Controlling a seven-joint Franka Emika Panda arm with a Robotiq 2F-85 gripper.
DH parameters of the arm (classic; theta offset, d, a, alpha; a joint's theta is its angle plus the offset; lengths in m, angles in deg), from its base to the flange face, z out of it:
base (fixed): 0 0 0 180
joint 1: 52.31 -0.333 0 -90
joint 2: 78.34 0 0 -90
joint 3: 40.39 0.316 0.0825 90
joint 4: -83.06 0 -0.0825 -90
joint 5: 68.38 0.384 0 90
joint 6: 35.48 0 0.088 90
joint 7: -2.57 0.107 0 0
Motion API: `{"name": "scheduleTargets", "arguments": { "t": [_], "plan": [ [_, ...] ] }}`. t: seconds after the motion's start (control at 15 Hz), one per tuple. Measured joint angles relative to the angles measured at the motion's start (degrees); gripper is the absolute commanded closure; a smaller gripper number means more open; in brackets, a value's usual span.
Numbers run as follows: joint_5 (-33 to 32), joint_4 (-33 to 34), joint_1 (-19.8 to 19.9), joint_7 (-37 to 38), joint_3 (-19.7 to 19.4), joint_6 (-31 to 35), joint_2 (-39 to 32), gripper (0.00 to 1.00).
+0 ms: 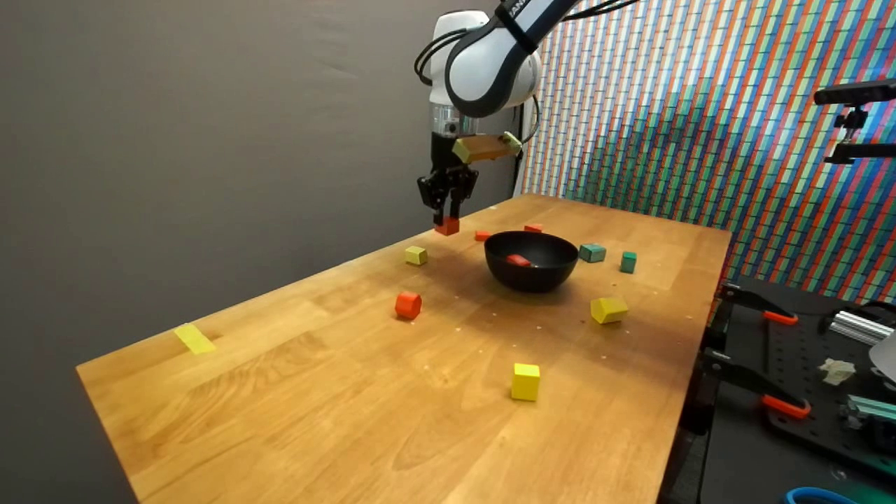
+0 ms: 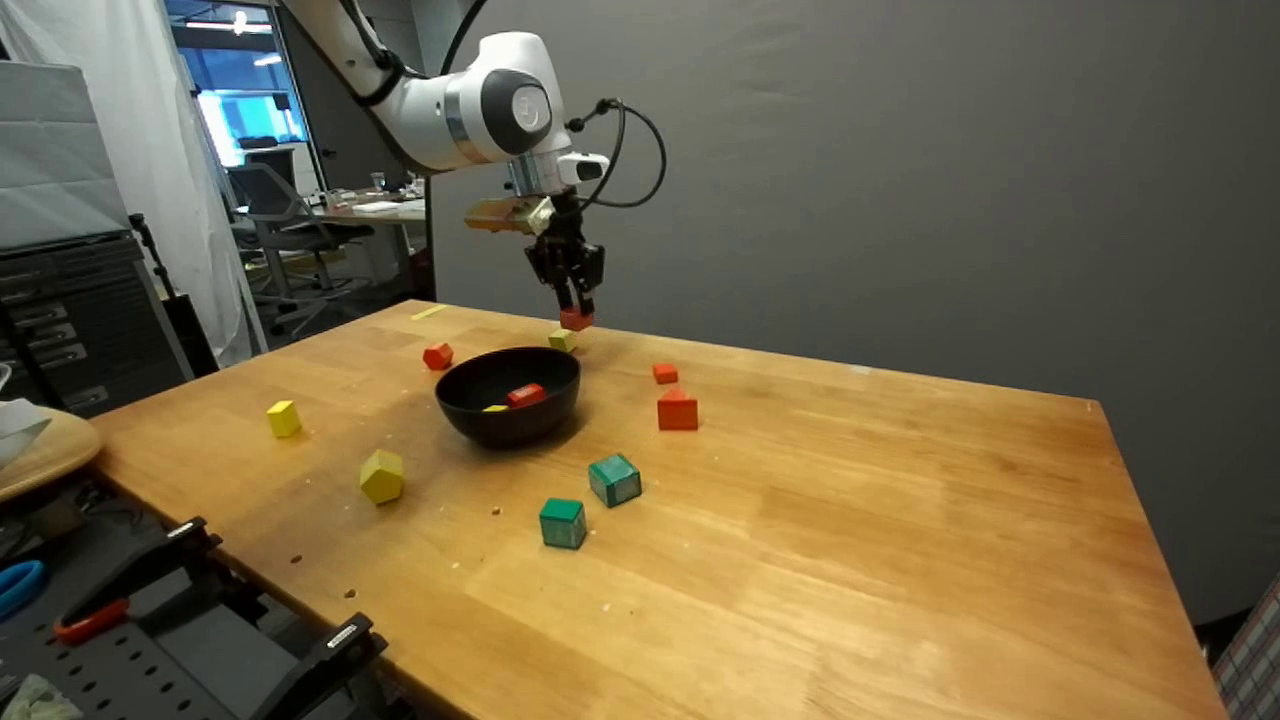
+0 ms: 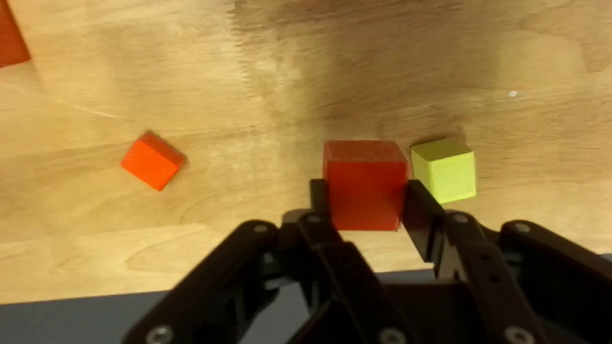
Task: Put all the blocks in the bowl
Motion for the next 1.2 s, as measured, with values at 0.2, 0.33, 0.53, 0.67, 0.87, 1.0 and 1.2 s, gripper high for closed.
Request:
{"name": "scheduleTargets", "arguments": {
  "t": [0.2,0.33,0.53,0.67,0.87,1.0,1.2],
  "plan": [
    [-4.86,-7.91,-3.13,4.61,-3.11,-1.45,8.86,0.83],
    [-5.57,-14.21,-3.32,6.82,-3.53,-4.60,14.60,0.83],
    [-2.91,-23.99,-1.72,7.51,-2.77,-6.97,20.43,0.83],
    [0.22,-28.89,-0.15,7.50,-1.70,-6.31,21.96,0.33],
    [2.62,-33.96,1.06,8.00,-0.66,1.77,22.25,0.19],
    [2.39,-36.32,0.99,10.14,-0.61,7.94,22.59,0.03],
    [0.44,-38.63,0.33,15.37,-1.06,15.49,24.44,0.00]
  ]
}}
